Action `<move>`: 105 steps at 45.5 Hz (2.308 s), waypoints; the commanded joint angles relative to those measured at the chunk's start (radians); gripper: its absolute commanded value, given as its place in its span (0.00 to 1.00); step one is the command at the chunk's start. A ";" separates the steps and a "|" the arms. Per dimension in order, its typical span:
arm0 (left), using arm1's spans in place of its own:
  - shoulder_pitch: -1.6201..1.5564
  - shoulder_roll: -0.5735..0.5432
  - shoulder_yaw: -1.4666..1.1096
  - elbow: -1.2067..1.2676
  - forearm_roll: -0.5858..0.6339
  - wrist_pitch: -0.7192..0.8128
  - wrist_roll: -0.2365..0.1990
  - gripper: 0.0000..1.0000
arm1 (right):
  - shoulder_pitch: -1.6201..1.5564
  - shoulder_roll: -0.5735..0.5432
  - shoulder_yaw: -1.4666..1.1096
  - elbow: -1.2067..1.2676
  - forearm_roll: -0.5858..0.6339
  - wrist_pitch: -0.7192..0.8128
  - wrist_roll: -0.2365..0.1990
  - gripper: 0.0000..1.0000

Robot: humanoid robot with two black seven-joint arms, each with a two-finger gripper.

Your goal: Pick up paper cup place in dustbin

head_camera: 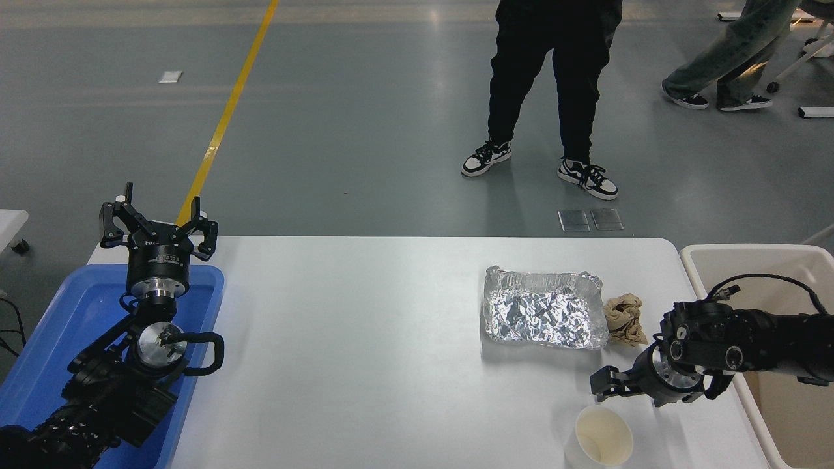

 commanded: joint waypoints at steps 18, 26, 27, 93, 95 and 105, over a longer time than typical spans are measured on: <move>-0.001 0.000 0.000 0.000 0.000 0.000 0.002 0.99 | 0.061 0.001 0.000 0.021 0.011 0.010 -0.001 1.00; -0.001 0.000 0.000 0.000 0.000 0.000 0.002 0.99 | 0.157 -0.057 -0.024 0.099 0.012 0.036 -0.001 1.00; -0.001 0.000 0.000 0.000 0.000 0.000 0.000 0.99 | 0.179 -0.074 -0.028 0.115 0.012 0.044 -0.001 1.00; 0.001 0.000 0.000 0.000 0.000 0.000 0.000 0.99 | 1.544 -0.071 -0.686 0.875 0.417 0.391 0.003 1.00; 0.001 0.000 0.000 0.000 0.000 0.000 0.002 0.99 | 1.535 -0.060 -0.683 0.875 0.433 0.391 0.003 1.00; 0.001 0.000 0.000 0.000 0.000 0.000 0.000 0.99 | 1.399 -0.043 -0.653 0.875 0.439 0.391 0.003 1.00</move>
